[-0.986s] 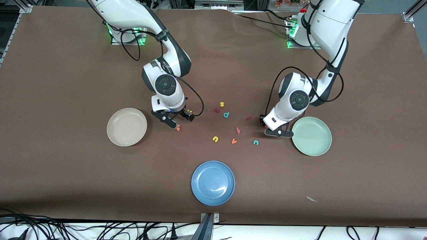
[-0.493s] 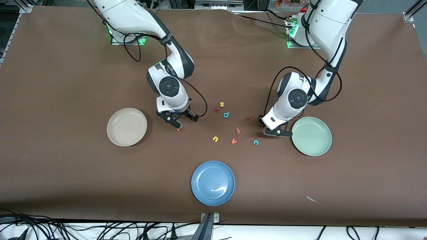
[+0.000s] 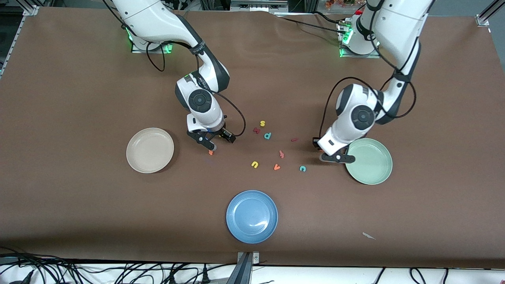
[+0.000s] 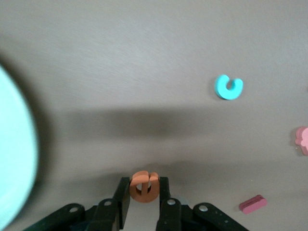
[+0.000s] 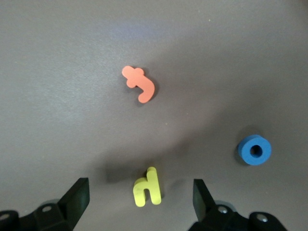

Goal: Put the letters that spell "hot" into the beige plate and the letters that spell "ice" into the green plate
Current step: 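Grasp the orange e with the left gripper while the right gripper grasps the yellow letter, then drop the orange e on the green plate while the right gripper carries the yellow letter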

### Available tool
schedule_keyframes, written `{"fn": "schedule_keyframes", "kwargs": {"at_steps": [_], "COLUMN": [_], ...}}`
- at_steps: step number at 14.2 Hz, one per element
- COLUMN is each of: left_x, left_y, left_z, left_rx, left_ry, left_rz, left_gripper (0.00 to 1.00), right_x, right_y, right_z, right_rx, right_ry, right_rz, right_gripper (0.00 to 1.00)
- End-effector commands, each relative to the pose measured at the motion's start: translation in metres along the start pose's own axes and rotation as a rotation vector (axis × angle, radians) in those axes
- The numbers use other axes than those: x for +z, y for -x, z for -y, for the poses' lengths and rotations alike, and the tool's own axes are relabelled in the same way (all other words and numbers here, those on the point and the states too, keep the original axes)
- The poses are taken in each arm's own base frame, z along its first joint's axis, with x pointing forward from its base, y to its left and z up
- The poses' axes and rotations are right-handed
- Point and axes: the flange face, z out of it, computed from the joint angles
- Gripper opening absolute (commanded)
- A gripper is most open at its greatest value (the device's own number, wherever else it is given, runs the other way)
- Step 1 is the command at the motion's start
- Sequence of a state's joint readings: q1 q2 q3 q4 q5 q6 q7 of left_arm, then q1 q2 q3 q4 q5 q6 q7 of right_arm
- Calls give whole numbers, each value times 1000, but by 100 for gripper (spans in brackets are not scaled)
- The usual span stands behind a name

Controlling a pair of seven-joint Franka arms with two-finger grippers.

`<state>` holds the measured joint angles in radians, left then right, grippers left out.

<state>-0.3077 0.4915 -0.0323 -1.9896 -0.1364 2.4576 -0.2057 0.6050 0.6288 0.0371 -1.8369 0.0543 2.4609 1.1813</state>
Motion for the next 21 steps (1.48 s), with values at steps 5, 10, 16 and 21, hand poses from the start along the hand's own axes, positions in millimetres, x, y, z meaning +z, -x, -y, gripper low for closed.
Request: {"fn": "schedule_keyframes", "kwargs": {"at_steps": [5, 10, 16, 21], "left_x": [-46, -46, -59, -53], "left_y": [-22, -34, -38, -47], "left_z": [103, 148, 72, -11], "left_rx": [98, 168, 206, 117], "left_ry": [19, 22, 72, 82], "left_rz": [-10, -22, -50, -63], "left_gripper": [6, 100, 100, 100], "right_x": [11, 13, 16, 4], "right_y": [9, 14, 15, 13], "right_z": [1, 2, 2, 12], "right_rx": [-3, -17, -17, -25], "right_ry": [-15, -13, -8, -23], "right_rz": [5, 5, 7, 2], "right_gripper": [72, 50, 17, 0]}}
